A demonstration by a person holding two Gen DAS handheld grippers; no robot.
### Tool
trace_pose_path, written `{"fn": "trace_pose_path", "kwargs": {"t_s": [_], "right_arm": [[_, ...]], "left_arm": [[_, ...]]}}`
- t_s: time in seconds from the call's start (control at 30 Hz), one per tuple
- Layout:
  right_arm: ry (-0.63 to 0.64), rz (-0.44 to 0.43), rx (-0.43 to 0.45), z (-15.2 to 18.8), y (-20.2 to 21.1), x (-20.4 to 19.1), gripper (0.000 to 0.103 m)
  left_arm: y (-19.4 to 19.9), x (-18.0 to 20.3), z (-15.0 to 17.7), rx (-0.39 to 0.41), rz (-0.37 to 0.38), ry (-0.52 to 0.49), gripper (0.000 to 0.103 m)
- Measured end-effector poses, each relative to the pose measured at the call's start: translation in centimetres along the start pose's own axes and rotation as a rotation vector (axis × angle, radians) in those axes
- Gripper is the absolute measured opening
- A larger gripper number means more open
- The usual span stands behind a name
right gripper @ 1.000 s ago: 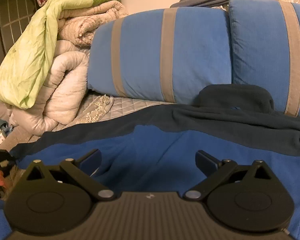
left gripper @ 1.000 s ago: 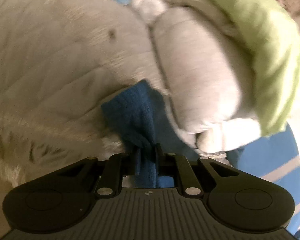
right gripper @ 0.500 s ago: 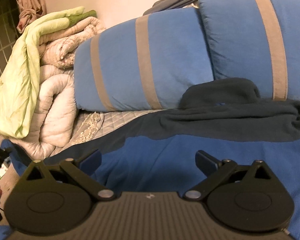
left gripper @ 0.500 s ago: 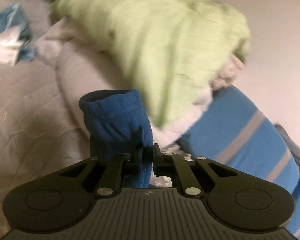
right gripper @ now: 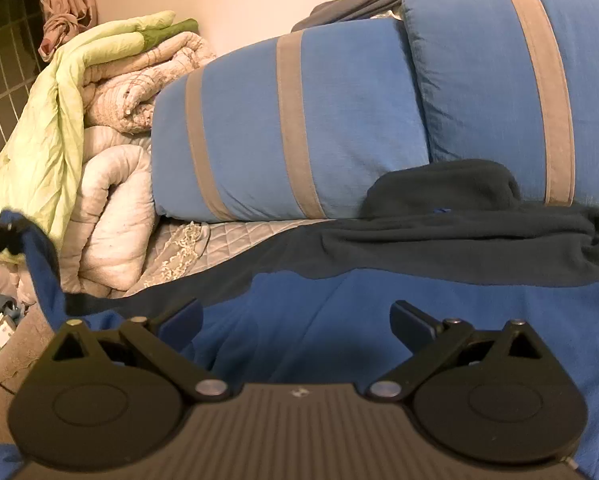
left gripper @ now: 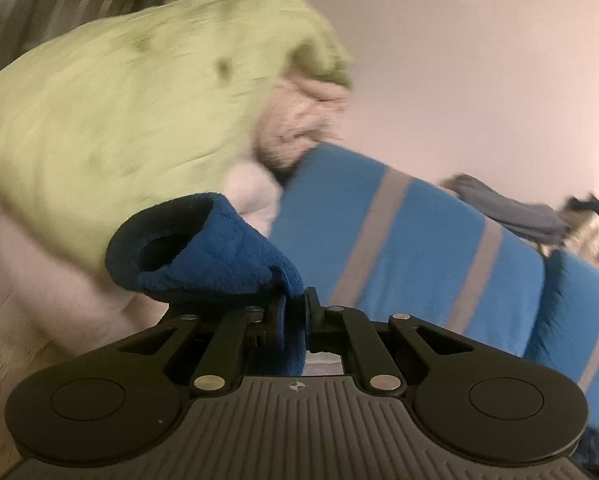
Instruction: Fold clothes
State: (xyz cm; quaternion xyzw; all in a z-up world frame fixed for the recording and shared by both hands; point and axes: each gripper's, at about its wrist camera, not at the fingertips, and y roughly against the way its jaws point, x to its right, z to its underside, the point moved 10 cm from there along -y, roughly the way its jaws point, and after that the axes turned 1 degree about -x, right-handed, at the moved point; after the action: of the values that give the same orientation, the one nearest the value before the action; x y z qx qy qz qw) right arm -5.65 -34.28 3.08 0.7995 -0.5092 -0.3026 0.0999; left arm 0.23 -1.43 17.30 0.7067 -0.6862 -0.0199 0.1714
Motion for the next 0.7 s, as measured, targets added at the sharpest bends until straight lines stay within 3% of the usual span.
{"fn": "trace_pose_path", "kwargs": {"t_s": [0.3, 0.7], "right_arm": [[-0.035, 0.03, 0.025, -0.5, 0.3, 1.0, 0.103], [-0.144, 0.033, 0.091, -2.2, 1.1, 3.3, 0.103]], "left_arm": [[-1.5, 8.5, 0.5, -0.054, 0.148, -0.171, 0.008], [-3.9, 18.2, 7.4, -0.187, 0.247, -0.468, 0.008]]}}
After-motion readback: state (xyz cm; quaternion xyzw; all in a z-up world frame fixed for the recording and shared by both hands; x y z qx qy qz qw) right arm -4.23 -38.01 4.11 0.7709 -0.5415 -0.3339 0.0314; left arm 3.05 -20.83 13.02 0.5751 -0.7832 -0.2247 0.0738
